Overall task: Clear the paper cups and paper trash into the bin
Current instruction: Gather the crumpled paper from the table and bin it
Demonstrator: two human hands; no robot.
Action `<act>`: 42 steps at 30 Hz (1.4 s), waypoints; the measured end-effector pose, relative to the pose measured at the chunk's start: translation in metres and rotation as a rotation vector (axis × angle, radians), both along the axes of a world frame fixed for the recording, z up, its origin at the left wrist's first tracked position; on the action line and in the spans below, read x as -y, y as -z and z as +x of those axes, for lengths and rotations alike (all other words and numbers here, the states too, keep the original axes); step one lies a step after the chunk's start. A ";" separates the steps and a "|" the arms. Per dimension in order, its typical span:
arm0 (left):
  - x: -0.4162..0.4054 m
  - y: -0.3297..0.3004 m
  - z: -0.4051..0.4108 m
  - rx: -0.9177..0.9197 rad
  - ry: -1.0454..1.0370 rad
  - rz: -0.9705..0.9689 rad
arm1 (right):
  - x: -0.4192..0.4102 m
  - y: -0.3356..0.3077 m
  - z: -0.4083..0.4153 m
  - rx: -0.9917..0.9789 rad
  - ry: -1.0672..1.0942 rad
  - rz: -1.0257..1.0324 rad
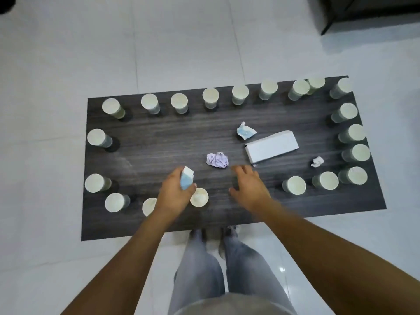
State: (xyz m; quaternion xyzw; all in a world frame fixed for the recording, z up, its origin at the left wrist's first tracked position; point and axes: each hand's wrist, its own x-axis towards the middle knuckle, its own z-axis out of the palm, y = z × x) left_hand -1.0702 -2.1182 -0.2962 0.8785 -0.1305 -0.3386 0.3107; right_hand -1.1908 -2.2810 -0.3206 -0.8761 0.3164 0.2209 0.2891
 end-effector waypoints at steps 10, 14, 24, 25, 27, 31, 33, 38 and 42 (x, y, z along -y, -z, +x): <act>0.003 0.090 0.047 -0.020 -0.004 0.086 | 0.012 0.129 0.080 -0.028 -0.020 0.022; -0.003 0.122 0.058 -0.065 0.004 0.091 | 0.014 0.170 0.102 -0.079 -0.051 -0.020; -0.023 0.145 0.072 -0.138 -0.067 0.105 | 0.001 0.199 0.104 -0.104 -0.139 -0.120; -0.024 0.142 0.071 -0.146 -0.084 0.097 | 0.000 0.196 0.103 -0.116 -0.148 -0.116; -0.027 0.134 0.071 -0.143 -0.107 0.090 | -0.001 0.189 0.101 -0.125 -0.154 -0.104; -0.038 0.107 0.067 -0.120 -0.153 0.086 | -0.005 0.163 0.099 -0.087 -0.164 -0.088; -0.043 0.092 0.064 -0.104 -0.160 0.089 | -0.006 0.151 0.097 -0.076 -0.167 -0.076; -0.055 0.074 0.049 -0.051 -0.213 0.074 | -0.010 0.144 0.090 -0.102 -0.199 -0.070; -0.057 0.089 0.039 -0.033 -0.217 0.088 | -0.014 0.161 0.087 -0.112 -0.283 -0.114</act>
